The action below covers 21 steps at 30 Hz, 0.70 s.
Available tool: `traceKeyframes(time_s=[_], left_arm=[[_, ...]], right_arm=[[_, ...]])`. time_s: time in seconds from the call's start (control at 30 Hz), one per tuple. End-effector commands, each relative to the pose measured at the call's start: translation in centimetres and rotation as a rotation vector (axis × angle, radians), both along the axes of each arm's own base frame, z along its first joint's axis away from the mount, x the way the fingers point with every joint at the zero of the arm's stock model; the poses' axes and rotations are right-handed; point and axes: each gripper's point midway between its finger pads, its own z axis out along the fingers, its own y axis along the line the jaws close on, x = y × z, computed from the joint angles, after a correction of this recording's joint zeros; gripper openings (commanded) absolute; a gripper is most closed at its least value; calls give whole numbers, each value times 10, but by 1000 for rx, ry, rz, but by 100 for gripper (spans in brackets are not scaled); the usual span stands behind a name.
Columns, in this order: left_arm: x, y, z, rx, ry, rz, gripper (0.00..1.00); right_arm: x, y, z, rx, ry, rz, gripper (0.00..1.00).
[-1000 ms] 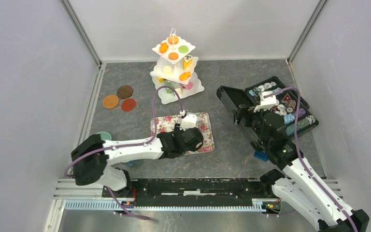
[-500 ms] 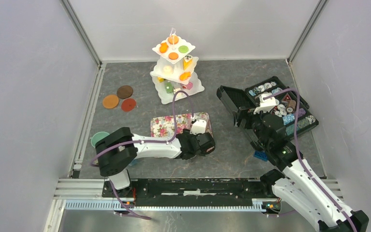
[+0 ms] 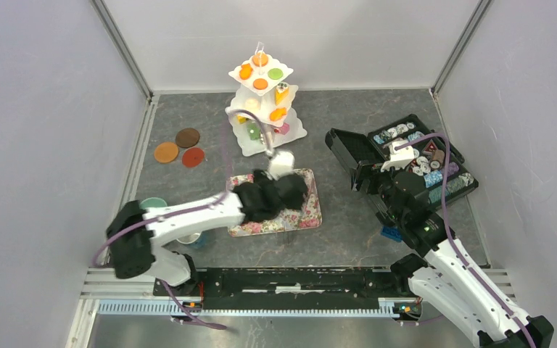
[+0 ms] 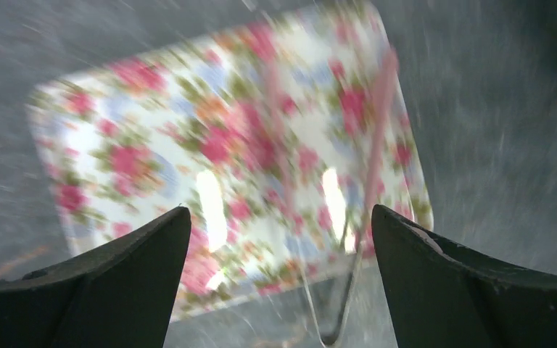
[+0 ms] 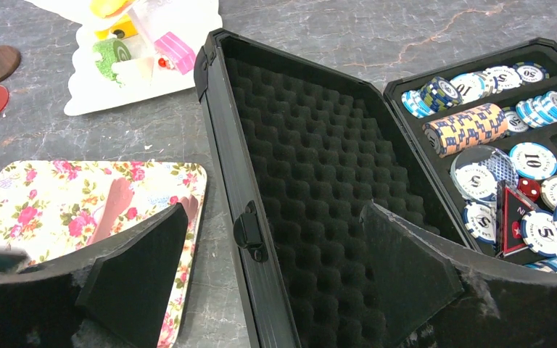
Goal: Serve the afternoon tea
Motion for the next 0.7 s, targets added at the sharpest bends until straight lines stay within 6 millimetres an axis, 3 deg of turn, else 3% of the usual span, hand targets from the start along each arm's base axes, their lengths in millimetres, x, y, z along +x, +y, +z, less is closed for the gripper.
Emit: traceKeyframes(time_s=[0.0,0.2,0.4,0.57,0.67], left_arm=[[57,85,67,-105,-117,208,100],[96,185,101,-236,-175,464,100],[131,273,93,-431,-142,764,100],[174,313,65,-667,-148,952,100],[209,324,55,-673,-154,951,95]], right_arm=[[2,2,12,19,-45,0,98],[5,5,16,12,-51,18,98],[3,7,14,17,-66,33,98],[5,16,14,7,-55,77,98],[3,26,16,-7,-40,141,98]])
